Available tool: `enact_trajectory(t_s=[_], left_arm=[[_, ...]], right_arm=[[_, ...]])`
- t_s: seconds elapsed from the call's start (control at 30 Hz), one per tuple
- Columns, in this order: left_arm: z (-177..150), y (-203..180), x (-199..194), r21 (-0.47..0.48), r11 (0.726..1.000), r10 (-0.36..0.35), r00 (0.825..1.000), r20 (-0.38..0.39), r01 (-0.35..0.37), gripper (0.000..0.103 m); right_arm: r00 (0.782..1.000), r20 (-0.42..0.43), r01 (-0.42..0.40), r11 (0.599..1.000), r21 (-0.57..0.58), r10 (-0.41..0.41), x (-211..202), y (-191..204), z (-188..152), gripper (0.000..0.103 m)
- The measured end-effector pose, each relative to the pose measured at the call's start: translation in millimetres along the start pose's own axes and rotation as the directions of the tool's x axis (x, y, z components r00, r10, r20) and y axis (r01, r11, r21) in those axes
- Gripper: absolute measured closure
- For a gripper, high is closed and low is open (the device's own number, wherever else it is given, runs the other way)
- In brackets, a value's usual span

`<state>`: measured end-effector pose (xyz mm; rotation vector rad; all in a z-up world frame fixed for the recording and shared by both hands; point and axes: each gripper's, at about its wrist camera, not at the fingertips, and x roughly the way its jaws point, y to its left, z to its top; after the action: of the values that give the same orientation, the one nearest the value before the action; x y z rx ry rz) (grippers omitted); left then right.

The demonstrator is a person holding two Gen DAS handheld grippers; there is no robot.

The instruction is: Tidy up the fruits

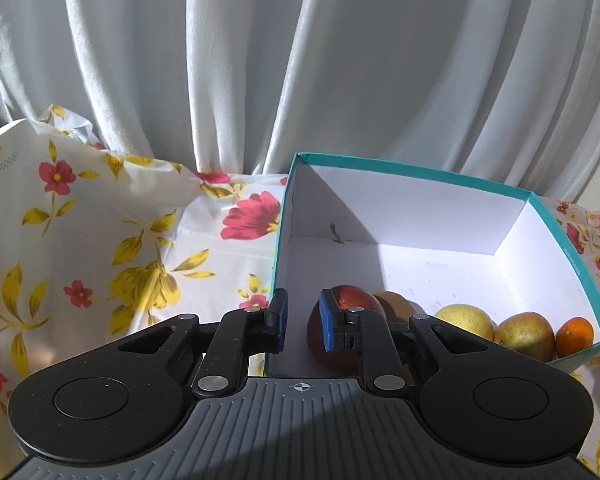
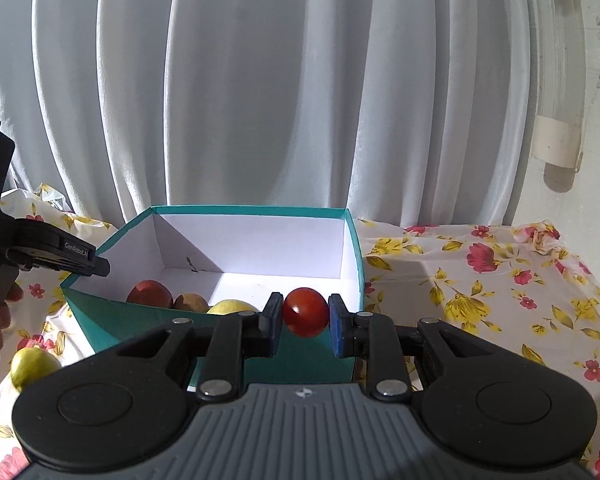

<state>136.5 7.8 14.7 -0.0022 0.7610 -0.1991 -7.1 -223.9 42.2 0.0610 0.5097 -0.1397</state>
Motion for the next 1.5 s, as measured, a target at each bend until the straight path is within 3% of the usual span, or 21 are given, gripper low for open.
enact_trajectory(t_s=[0.2,0.23,0.27,0.33,0.43,0.57,0.73,0.9,1.07,1.13,1.17,1.2,1.23,1.27,1.37,1.5], left_arm=[[-12.3,-5.3,-27.4,0.042,0.998,-0.048,0.995,0.086,0.045,0.058],[-13.6,-6.1,-32.6,0.045,0.998,-0.043,0.994,0.099,0.039,0.047],[-15.5,-6.6,-37.6,0.046,0.999,-0.027,0.994,0.109,0.023,0.029],[-21.5,-5.1,-53.0,0.043,0.999,-0.013,0.987,0.16,0.006,0.015],[-36.0,0.3,-81.0,0.046,0.999,0.016,0.964,0.265,-0.029,0.005],[-57.3,14.9,-102.2,0.023,0.992,0.114,0.944,0.309,-0.127,0.002],[-79.1,38.1,-97.1,-0.035,0.98,0.201,0.956,0.215,-0.198,0.002],[-96.3,49.5,-94.9,-0.071,0.976,0.212,0.968,0.137,-0.204,0.002],[-107.5,46.6,-94.8,-0.079,0.98,0.192,0.977,0.089,-0.185,0.002],[-109.2,44.8,-93.2,-0.068,0.979,0.199,0.977,0.081,-0.194,0.002],[-109.7,44.8,-93.8,-0.067,0.978,0.201,0.976,0.079,-0.196,0.002],[-109.5,45.2,-94.6,-0.07,0.978,0.201,0.976,0.078,-0.196,0.002],[-109.4,46.2,-95.0,-0.075,0.978,0.202,0.977,0.075,-0.196,0.002],[-109.5,47.4,-95.1,-0.083,0.977,0.203,0.977,0.069,-0.198,0.002],[-109.2,51.4,-94.9,-0.111,0.976,0.193,0.98,0.047,-0.187,0.002],[-109.1,50.9,-96.6,-0.123,0.976,0.187,0.981,0.043,-0.181,0.002]], right_arm=[[1.0,-0.013,0.003,1.0,0.002,-0.003,4.4,0.3,-0.5,0.08],[1.0,-0.01,0.005,1.0,0.001,-0.005,3.1,0.4,-0.5,0.08],[1.0,-0.006,0.006,1.0,-0.004,-0.006,1.9,0.2,-0.5,0.08],[1.0,0.0,0.008,1.0,-0.007,-0.008,0.0,-0.3,-0.5,0.08],[1.0,0.0,0.002,1.0,0.002,-0.002,-1.4,-1.2,-1.7,0.08],[1.0,-0.009,-0.01,1.0,-0.005,0.01,-7.8,-2.3,-5.8,0.08],[0.995,-0.082,-0.058,0.997,-0.05,0.054,-9.5,3.2,-22.9,0.08],[0.961,-0.231,-0.169,0.984,-0.059,0.151,15.4,18.3,-57.1,0.08],[0.941,-0.298,-0.188,0.98,-0.064,0.161,31.3,25.2,-76.2,0.078],[0.939,-0.304,-0.181,0.982,-0.049,0.158,30.3,19.8,-76.5,0.063],[0.944,-0.29,-0.178,0.983,-0.041,0.159,26.7,13.7,-74.9,0.04],[0.954,-0.261,-0.162,0.986,-0.038,0.146,21.9,5.7,-72.8,0.028],[0.967,-0.226,-0.134,0.99,-0.042,0.121,18.6,-2.9,-69.5,0.007],[0.977,-0.191,-0.101,0.994,-0.048,0.09,15.8,-10.7,-67.7,0.0],[0.992,-0.11,0.059,0.998,-0.035,-0.063,20.7,-44.4,-60.5,0.0],[0.96,-0.073,0.271,0.962,0.028,-0.269,50.9,-94.3,-64.4,0.0]])
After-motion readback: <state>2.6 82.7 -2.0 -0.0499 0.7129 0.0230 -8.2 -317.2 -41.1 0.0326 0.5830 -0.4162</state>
